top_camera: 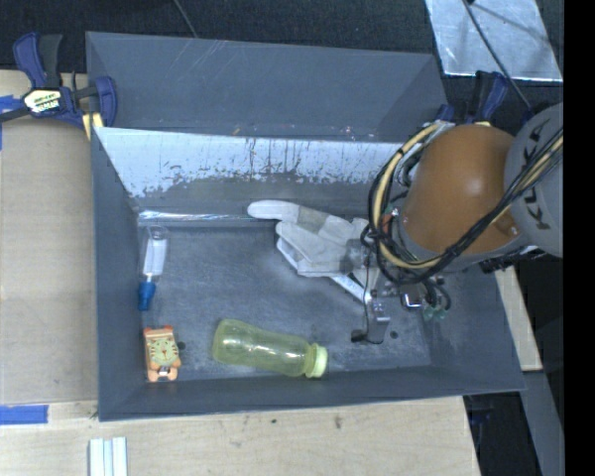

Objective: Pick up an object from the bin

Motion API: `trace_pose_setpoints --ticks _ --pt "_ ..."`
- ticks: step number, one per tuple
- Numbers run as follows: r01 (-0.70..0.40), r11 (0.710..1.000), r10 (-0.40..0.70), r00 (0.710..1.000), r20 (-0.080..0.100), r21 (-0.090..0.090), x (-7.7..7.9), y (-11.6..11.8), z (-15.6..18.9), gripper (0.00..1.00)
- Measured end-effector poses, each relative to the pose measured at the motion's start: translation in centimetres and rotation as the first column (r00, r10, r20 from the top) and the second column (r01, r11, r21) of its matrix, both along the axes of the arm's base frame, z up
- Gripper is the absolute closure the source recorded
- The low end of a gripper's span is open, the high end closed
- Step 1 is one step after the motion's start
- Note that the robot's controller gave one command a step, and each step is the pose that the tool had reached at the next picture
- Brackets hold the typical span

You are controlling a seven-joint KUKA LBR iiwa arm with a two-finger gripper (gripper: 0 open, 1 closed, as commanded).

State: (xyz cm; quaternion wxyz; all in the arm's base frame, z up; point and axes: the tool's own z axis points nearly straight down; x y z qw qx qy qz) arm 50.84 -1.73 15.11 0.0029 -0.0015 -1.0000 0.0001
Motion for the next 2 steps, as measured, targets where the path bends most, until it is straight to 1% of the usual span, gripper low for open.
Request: trace_pose_setpoints --ticks 1,2 --pt "0.0 1.0 0.0 1.0 0.008 0.0 0.2 0.0 0.4 0.0" --pt "0.01 1.0 -0.01 1.0 0.02 0.0 4.3 -1.7 -4.1 0.0"
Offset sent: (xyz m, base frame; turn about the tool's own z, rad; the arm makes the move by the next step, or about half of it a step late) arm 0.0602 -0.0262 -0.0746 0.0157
